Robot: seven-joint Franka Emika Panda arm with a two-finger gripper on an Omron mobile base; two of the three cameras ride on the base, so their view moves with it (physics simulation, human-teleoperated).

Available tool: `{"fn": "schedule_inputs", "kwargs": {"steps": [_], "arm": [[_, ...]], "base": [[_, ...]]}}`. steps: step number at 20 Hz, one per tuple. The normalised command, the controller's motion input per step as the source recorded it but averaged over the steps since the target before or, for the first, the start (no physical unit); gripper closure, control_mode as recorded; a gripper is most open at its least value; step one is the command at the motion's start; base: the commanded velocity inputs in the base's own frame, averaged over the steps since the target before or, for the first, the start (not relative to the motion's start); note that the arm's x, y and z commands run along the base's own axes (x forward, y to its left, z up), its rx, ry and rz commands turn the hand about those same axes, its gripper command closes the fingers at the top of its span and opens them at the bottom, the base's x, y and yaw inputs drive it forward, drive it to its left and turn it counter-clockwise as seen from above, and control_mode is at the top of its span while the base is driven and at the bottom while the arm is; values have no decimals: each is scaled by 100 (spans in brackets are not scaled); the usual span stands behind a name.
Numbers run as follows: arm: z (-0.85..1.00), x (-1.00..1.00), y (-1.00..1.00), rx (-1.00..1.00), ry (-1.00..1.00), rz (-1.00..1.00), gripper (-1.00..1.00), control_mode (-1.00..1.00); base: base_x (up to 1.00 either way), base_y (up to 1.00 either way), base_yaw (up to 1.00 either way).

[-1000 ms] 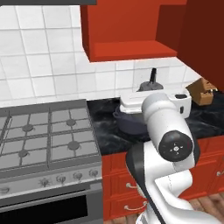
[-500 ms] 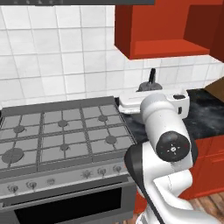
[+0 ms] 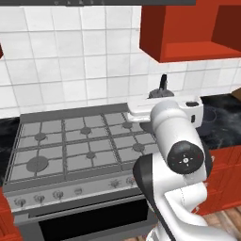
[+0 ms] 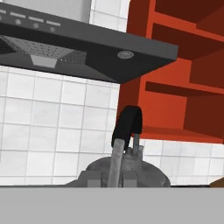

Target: Pick the kettle from the cabinet and place it on a stove burner. Then pick the pot from the counter and place it on another stove burner. Finally, turn both burners on.

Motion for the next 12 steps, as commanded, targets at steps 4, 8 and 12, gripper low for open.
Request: {"fn": "schedule_inputs", "kwargs": {"steps": [4,8,12], "arm": [[0,0,0,0,0,0,100,100],[0,0,0,0,0,0,100,100],[0,0,0,0,0,0,100,100]], "base": [[17,35,-2],[30,31,-2],[41,30,-3]]}}
